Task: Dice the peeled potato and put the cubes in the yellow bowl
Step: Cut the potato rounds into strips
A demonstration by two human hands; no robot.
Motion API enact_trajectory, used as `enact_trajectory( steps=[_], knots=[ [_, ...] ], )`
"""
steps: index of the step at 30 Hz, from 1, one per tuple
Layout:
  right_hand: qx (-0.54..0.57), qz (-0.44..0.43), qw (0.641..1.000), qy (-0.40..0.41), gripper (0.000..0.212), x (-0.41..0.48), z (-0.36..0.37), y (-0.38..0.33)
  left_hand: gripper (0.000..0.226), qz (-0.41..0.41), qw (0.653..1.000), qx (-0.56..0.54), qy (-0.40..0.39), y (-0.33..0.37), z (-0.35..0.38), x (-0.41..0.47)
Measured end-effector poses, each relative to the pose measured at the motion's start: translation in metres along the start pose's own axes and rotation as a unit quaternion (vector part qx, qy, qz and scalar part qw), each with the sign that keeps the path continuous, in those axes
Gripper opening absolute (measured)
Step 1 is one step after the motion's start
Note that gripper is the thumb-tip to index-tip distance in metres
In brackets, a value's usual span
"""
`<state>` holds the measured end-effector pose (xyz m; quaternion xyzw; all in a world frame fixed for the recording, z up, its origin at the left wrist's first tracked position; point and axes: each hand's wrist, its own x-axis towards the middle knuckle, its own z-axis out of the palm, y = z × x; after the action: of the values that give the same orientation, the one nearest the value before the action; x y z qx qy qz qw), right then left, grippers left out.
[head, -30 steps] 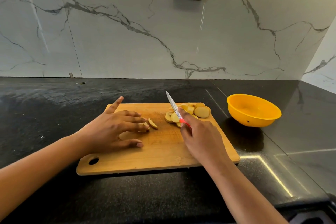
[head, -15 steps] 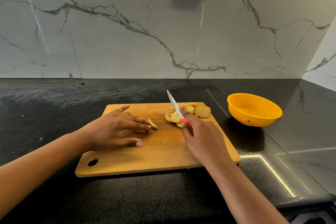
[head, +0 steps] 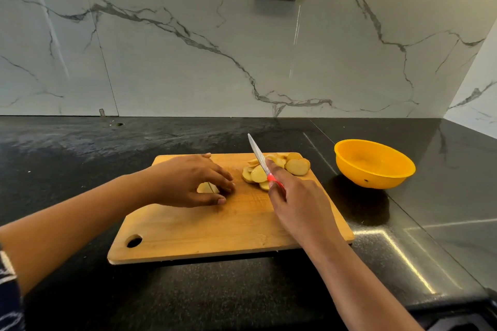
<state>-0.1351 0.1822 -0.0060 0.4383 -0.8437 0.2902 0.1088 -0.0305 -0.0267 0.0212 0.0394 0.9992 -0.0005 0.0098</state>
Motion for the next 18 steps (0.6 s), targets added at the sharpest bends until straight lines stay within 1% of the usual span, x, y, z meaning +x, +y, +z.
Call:
enact_trajectory(
  steps=[5, 9, 11, 13, 15, 16, 18],
  knots=[
    [0.003, -0.002, 1.000, -0.003, 0.052, 0.000, 0.000, 0.000, 0.067, 0.008, 1.000, -0.012, 0.018, -0.001, 0.004, -0.009],
    [0.007, 0.001, 1.000, -0.005, 0.051, -0.001, -0.001, 0.000, 0.063, 0.016, 0.999, -0.030, 0.041, -0.006, 0.008, -0.017],
    [0.006, 0.003, 1.000, -0.005, 0.051, 0.000, -0.001, 0.000, 0.061, 0.019, 0.997, -0.045, 0.067, -0.007, 0.012, -0.020],
    [0.005, 0.004, 1.000, -0.004, 0.051, 0.000, -0.001, -0.001, 0.060, 0.017, 0.990, -0.064, 0.126, -0.007, 0.017, -0.020],
    [0.008, 0.003, 1.000, -0.001, 0.051, -0.001, -0.001, -0.001, 0.066, -0.011, 0.979, -0.079, 0.186, -0.007, 0.018, -0.018],
    [0.008, 0.003, 1.000, -0.001, 0.050, -0.001, -0.001, -0.001, 0.074, -0.043, 0.978, -0.088, 0.187, -0.006, 0.016, -0.016],
    [0.006, 0.005, 1.000, 0.000, 0.050, 0.000, -0.001, -0.001, 0.094, -0.113, 0.983, -0.073, 0.126, -0.004, 0.011, -0.009]
  ],
)
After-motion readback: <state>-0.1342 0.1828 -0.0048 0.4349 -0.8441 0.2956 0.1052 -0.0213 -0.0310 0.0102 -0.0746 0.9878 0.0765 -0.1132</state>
